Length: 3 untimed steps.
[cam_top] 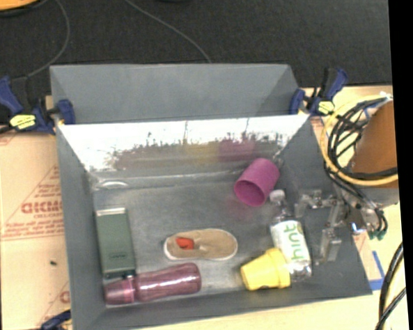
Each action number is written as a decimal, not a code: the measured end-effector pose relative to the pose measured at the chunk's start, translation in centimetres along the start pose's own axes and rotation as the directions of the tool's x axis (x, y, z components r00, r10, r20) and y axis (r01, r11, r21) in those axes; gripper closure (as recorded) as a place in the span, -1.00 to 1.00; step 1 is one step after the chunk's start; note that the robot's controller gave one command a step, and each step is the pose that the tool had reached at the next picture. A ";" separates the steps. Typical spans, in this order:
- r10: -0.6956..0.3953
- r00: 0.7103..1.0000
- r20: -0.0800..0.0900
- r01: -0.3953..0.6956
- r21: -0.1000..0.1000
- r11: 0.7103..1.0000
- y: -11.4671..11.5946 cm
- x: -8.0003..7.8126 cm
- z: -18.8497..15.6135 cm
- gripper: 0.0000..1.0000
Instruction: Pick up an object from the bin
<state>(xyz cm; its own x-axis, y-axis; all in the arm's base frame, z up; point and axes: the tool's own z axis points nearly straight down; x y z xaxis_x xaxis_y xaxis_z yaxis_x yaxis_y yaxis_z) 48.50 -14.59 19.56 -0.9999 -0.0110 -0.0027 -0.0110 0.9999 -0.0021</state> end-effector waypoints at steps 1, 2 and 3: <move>-0.001 1.000 0.000 0.001 0.000 1.000 0.0 0.0 0.0 -1.00; 0.038 0.999 0.008 -0.038 0.000 0.999 1.6 0.5 7.4 -1.00; -0.093 0.996 0.001 0.093 0.001 0.996 5.7 1.1 9.0 -1.00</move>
Offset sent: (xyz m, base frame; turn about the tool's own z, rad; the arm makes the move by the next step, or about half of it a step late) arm -0.0115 0.0271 -0.1256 0.0579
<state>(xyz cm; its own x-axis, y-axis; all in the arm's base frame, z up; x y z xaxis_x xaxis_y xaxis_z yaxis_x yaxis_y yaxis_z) 47.39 -8.95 10.56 -0.9946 -0.1036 -0.0037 -0.1035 0.9946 -0.0031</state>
